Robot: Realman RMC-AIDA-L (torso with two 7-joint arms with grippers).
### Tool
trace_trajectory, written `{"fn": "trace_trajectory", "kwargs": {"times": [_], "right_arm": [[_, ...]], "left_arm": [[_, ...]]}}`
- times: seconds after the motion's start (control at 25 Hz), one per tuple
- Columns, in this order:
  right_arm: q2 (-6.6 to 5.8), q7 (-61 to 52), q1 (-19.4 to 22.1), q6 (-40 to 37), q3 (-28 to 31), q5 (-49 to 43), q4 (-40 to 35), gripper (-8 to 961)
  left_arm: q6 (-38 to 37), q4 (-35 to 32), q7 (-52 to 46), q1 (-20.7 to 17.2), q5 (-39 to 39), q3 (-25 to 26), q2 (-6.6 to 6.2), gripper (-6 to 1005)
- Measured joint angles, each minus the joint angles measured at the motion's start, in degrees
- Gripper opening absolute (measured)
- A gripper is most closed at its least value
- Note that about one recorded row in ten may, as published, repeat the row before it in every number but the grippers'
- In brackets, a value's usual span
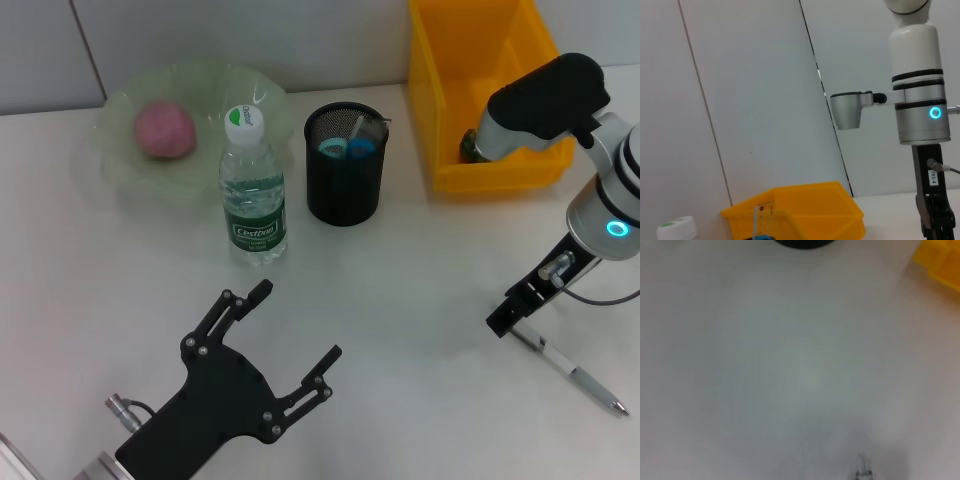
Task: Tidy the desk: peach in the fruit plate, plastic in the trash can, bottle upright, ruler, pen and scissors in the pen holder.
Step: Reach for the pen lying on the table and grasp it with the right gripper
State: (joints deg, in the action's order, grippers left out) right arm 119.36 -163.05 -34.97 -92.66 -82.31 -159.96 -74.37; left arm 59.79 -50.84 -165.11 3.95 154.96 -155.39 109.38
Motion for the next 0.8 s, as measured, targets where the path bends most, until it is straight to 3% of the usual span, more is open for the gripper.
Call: {"fn": "trace_trajectory", "kwargs": {"times": [0.8], "right_arm": [[-0.09,-0.1,-2.0,1.7,-1.0,-0.3,5.3,814]], "left_arm": [[1.9,0.7,0.0,0.0,-0.2,-0.3,0.04,845]]}}
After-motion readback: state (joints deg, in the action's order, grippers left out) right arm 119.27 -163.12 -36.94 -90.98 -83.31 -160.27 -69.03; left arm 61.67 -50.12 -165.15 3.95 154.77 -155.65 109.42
